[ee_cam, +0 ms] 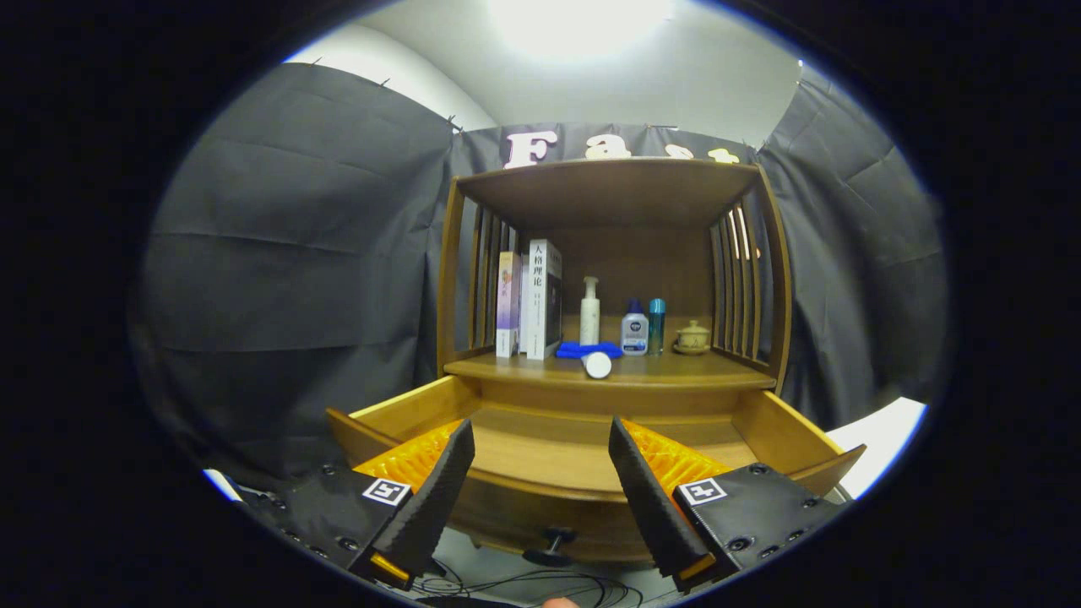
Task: Pull open the drawer, take out the items inside it, and place them on the countertop above the cabinet.
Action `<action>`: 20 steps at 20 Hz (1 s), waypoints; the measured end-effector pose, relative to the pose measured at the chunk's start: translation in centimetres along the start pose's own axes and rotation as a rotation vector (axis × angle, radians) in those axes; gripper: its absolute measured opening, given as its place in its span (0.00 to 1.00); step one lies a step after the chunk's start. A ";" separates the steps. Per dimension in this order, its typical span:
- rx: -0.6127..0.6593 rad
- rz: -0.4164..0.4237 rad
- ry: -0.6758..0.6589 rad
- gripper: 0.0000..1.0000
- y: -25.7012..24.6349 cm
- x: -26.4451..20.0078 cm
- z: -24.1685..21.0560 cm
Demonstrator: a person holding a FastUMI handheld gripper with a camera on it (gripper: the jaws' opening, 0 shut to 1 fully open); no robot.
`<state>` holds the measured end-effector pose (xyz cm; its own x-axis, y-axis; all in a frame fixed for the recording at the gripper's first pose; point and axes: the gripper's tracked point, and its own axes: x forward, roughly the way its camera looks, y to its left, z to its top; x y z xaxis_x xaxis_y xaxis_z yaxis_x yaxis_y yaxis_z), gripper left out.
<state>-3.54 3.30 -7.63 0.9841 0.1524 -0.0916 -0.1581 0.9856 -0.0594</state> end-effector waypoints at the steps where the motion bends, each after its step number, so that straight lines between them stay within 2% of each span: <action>1: 0.003 -0.005 0.014 0.99 -0.2 -0.2 -0.8; 5: -0.032 -0.039 0.034 1.00 -0.7 -1.1 -3.5; 6: -0.046 -0.048 0.002 1.00 -0.8 -1.2 -3.1; 9: -0.079 -0.032 0.000 1.00 -0.4 -1.9 -4.1; 15: -0.052 -0.055 0.116 1.00 -1.0 -3.1 -8.9; 20: -0.029 -0.101 0.251 1.00 -2.0 -2.2 -13.5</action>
<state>-6.52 0.05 -20.71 0.9447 0.0269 -0.3269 -0.0658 0.9919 -0.1087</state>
